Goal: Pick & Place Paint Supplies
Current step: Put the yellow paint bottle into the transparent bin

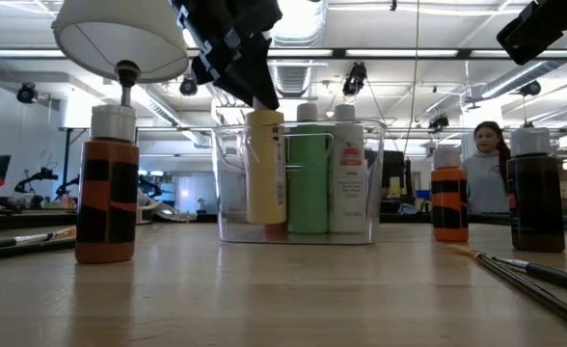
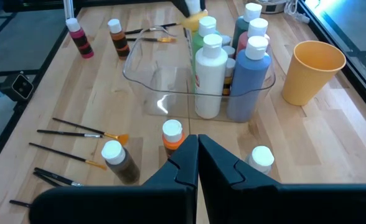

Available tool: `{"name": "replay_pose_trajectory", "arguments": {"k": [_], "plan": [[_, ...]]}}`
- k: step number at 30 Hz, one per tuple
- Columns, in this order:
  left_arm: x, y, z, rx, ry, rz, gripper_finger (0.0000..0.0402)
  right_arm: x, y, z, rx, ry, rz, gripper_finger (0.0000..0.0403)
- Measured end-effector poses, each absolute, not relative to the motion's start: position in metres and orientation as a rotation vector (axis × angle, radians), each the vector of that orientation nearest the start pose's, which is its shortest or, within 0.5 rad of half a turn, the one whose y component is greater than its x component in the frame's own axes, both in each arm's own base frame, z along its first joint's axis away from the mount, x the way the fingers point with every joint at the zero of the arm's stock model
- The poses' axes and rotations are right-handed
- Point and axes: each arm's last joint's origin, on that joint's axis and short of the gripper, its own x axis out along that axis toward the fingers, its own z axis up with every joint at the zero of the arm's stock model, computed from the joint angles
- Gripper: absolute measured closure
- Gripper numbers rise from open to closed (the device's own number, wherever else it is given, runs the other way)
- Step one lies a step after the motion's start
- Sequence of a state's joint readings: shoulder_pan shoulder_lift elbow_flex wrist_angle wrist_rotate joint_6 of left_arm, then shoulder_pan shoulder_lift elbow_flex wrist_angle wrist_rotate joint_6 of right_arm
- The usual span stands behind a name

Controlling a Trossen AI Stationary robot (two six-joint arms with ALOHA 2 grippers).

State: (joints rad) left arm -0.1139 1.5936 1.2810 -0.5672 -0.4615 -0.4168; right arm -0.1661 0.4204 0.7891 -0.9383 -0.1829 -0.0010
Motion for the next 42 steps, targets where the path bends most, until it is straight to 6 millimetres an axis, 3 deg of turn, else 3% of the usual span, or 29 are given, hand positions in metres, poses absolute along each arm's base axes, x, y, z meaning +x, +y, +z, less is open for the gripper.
{"name": "replay_pose_trajectory", "arguments": {"k": [7,25,33,42], "plan": [[0.337,-0.019,0.266,-0.137,0.748,0.493,0.0275,0.067,-0.006,0.304,0.098,0.561,0.017,0.0394],[0.34,-0.01,0.266,-0.079,0.729,0.485,0.0266,0.067,-0.006,0.304,0.098,0.561,0.016,0.0394],[0.34,-0.01,0.266,-0.076,0.728,0.473,0.0238,0.067,-0.006,0.304,0.098,0.561,0.017,0.0394],[0.335,-0.012,0.277,-0.113,0.718,0.407,0.0172,0.067,-0.006,0.304,0.098,0.561,0.017,0.0394]]}}
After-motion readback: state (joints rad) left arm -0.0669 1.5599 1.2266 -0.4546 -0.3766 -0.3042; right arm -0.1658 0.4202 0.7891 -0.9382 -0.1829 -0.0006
